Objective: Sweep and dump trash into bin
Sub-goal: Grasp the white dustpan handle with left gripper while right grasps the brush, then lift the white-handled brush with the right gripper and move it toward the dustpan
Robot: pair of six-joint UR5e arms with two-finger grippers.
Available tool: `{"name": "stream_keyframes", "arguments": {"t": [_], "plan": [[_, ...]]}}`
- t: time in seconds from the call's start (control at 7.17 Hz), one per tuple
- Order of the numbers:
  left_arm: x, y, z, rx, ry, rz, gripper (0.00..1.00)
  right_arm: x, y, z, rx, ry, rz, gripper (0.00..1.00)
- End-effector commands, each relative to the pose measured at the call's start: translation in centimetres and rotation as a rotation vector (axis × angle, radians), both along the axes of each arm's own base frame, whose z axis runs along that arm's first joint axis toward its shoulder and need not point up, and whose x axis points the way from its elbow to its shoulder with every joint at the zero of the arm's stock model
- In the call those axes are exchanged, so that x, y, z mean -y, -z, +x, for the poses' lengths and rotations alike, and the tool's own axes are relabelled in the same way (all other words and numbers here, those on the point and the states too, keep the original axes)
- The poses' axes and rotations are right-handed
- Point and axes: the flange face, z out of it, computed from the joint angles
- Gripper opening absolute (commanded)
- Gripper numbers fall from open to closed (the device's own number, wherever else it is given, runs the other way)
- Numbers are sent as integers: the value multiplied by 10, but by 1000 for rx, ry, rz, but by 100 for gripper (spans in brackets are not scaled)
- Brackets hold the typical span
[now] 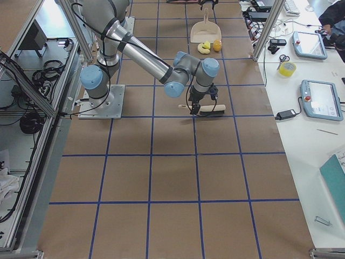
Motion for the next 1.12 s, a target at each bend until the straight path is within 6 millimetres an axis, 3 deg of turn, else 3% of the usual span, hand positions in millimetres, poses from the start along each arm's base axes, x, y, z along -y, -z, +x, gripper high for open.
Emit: {"name": "stream_keyframes", "arguments": {"t": [0.0, 0.14, 0.42, 0.7, 0.98], "plan": [[-1, 8, -2, 0, 8, 18, 100, -7, 10, 3, 7, 3, 23, 99], [-3, 10, -3, -2, 8, 24, 100, -6, 11, 2, 6, 0, 24, 88], [-5, 16, -10, -6, 17, 34, 100, -6, 11, 3, 11, 2, 19, 54], [-5, 18, -19, -5, 30, 36, 98, -6, 11, 3, 13, 7, 19, 3], [-6, 18, -19, -5, 31, 38, 94, -3, 6, 2, 11, 11, 4, 0]]}}
